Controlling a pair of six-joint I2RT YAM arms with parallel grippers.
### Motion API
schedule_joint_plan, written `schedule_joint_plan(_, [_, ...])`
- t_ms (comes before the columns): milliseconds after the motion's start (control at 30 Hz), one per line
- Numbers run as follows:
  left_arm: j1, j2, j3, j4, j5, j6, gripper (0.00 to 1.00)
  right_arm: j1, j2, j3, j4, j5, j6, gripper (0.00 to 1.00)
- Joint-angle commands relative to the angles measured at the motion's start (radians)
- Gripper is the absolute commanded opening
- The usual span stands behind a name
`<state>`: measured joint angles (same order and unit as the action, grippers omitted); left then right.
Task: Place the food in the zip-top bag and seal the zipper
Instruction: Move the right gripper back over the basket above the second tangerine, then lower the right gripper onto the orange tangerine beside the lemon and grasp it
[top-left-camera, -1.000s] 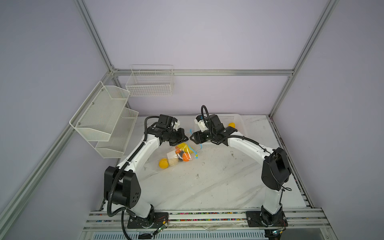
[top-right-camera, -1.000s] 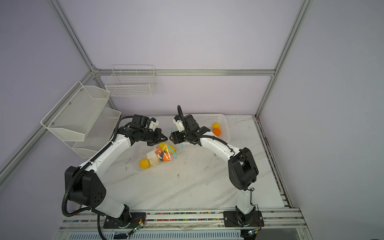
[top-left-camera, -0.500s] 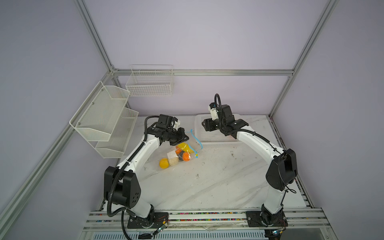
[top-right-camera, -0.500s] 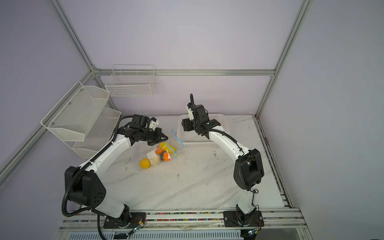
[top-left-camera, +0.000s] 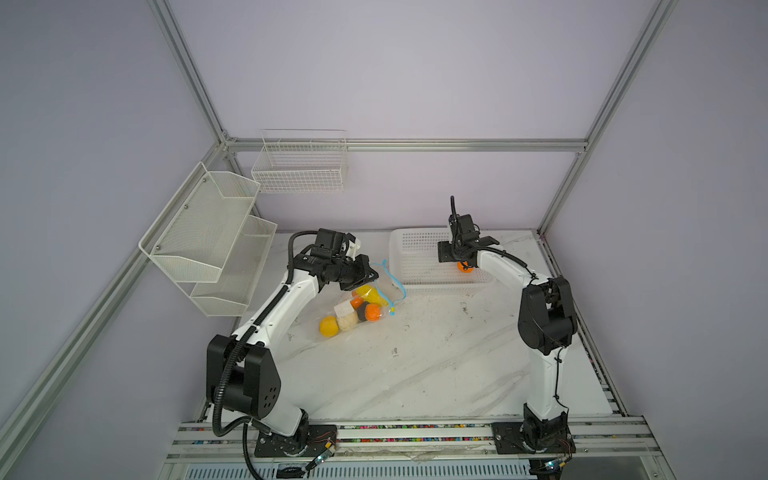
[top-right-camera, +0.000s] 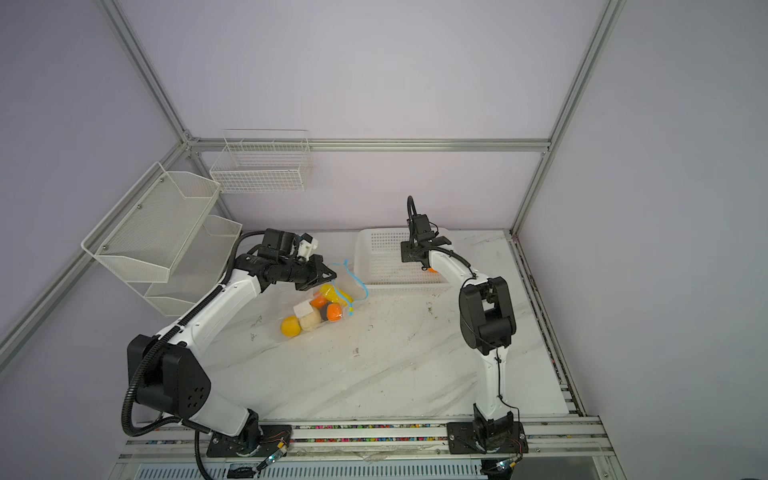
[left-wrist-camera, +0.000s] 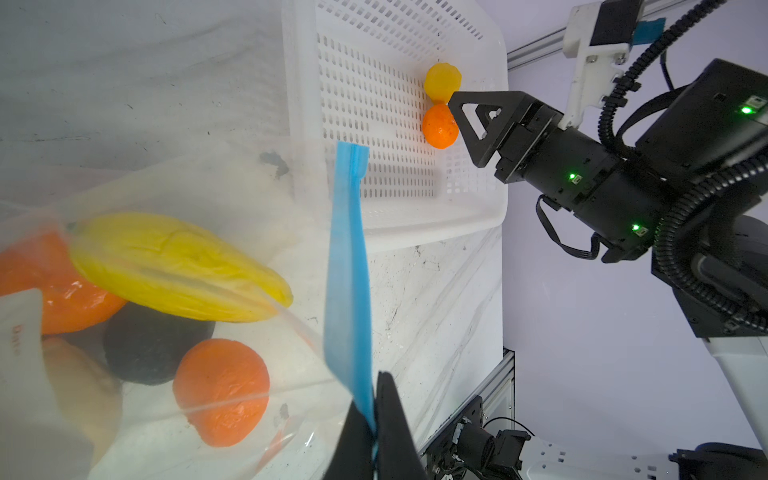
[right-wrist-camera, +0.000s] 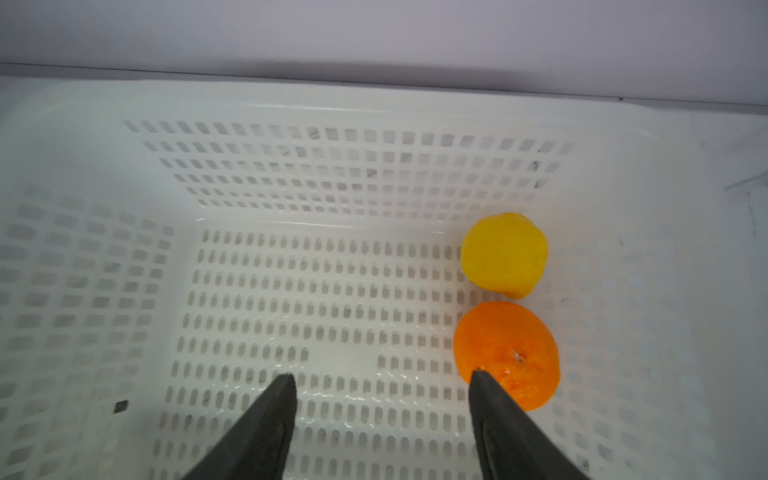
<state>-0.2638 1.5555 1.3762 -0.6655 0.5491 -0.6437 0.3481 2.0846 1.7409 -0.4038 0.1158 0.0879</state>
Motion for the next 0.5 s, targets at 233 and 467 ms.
schedule_joint_plan(233, [0.005,-0.034,-0.035,0.046,0.031,-0.003,0.0,-0.061,0.065,0.107,-0.134,0.059,-0.018,0.7])
schedule_joint_plan(467, [0.003,-0.04,-0.041,0.046,0.032,-0.001,0.0,-0.08,0.102,0.135,-0.155,0.06,-0.021,0.7])
